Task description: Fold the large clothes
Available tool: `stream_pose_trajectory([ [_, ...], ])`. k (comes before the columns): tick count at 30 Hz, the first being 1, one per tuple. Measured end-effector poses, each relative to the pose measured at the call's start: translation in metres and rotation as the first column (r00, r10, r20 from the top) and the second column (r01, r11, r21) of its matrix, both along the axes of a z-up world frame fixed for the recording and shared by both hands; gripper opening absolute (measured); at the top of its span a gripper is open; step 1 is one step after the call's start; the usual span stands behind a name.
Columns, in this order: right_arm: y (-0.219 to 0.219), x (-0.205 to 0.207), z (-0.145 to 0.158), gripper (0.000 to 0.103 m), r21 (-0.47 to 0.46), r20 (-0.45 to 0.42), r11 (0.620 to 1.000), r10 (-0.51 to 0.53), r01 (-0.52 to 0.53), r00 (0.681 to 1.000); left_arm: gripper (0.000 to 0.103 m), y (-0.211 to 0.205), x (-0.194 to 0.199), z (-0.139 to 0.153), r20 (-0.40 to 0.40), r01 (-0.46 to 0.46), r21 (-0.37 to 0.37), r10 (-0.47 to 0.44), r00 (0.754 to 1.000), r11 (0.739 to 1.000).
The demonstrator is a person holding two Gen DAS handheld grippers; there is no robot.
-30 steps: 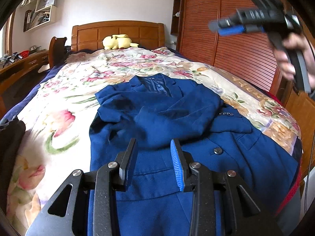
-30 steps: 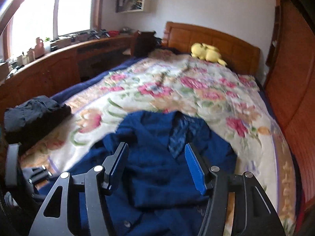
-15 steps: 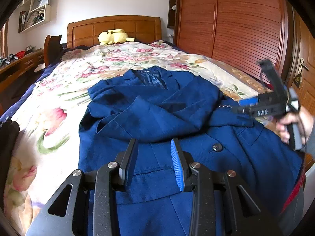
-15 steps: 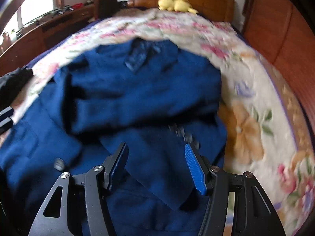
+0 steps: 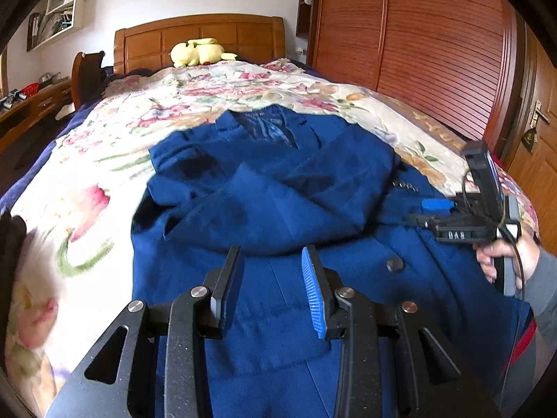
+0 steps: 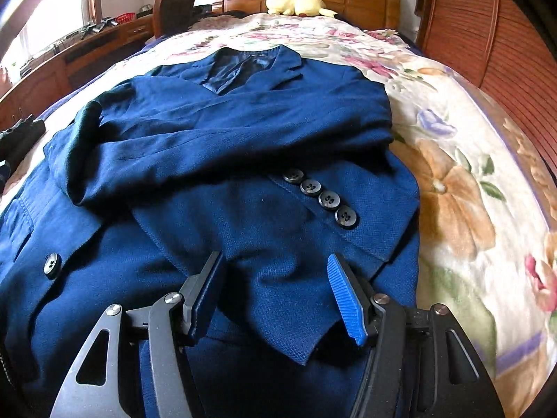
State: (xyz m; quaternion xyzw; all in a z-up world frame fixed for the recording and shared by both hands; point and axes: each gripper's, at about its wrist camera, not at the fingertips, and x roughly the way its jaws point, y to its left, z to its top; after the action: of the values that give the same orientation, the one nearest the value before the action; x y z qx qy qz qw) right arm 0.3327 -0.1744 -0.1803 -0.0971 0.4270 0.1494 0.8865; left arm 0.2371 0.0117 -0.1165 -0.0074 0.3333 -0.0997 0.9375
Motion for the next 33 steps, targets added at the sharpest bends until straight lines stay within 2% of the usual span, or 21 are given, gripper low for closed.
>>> stream_pose_trajectory([
  [3,0.003,0.003,-0.001,0.063,0.006,0.004,1.000,0.000,0.000,1.000,0.037,0.001,0.013,0.007,-0.009,-0.006,0.007,0.006,1.000,1.000],
  [6,0.002,0.006,-0.010,0.063,0.011,0.009,1.000,-0.001,0.001,1.000,0.039,-0.004,0.031,0.012,-0.030,-0.002,0.052,0.004,1.000,0.999],
  [8,-0.016,-0.016,-0.009,0.063,0.020,0.011,1.000,-0.001,0.001,1.000,0.046,-0.007,0.045,0.012,-0.055,0.002,0.061,0.001,0.999,0.998],
  [10,-0.018,-0.015,-0.011,0.063,0.025,0.010,1.000,0.000,-0.001,1.000,0.047,-0.010,0.059,0.011,-0.086,0.006,0.058,0.000,0.996,0.998],
  [12,-0.018,-0.016,-0.010,0.063,0.026,0.011,1.000,0.000,-0.001,1.000,0.048,-0.016,0.074,0.010,-0.128,0.004,0.063,0.004,0.992,0.998],
  [18,-0.018,-0.016,-0.009,0.064,0.031,0.010,1.000,0.001,-0.002,1.000,0.048,-0.034,0.104,0.019,-0.145,-0.008,0.146,0.029,0.989,0.989],
  [24,-0.018,-0.016,-0.009,0.064,0.036,0.009,0.999,0.002,-0.002,1.000,0.048,-0.031,0.145,0.001,-0.211,-0.057,0.199,0.100,0.972,0.978],
  [28,-0.018,-0.016,-0.009,0.064,0.043,0.006,0.999,0.002,-0.003,1.000,0.048,-0.026,0.154,-0.011,-0.236,-0.084,0.211,0.134,0.962,0.974],
  [33,-0.021,-0.014,-0.009,0.065,0.067,-0.002,0.998,0.005,-0.005,1.000,0.048,-0.023,0.148,-0.017,-0.257,-0.061,0.179,0.106,0.961,0.982],
])
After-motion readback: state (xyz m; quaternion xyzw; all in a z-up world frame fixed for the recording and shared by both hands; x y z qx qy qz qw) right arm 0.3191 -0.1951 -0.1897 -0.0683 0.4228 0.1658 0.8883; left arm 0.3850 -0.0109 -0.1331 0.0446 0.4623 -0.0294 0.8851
